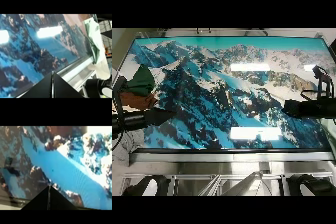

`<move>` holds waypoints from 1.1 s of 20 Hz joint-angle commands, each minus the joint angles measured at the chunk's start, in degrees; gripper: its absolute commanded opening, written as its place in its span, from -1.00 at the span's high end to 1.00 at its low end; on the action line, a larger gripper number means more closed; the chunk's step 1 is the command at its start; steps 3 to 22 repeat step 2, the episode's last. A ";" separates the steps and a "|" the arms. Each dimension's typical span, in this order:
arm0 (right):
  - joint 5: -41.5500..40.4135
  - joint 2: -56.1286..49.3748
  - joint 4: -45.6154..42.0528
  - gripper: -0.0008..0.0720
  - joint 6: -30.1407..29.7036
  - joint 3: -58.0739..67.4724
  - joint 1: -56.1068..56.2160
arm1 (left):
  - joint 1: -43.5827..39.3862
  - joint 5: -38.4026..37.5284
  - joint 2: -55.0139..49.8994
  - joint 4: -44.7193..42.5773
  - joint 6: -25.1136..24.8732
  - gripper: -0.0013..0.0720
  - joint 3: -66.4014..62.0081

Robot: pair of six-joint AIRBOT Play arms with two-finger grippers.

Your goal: Fold the shirts.

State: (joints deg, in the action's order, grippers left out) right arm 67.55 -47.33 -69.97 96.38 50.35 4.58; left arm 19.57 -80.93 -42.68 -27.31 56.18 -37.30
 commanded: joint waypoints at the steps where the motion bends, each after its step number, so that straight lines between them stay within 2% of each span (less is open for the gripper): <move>1: -0.09 0.02 0.20 0.90 0.02 -0.09 0.17 | -0.02 0.04 0.20 -0.09 0.04 0.92 0.26; 22: -0.09 0.02 0.20 0.90 0.02 -0.09 0.17 | -0.02 0.04 0.20 -0.09 0.04 0.92 0.26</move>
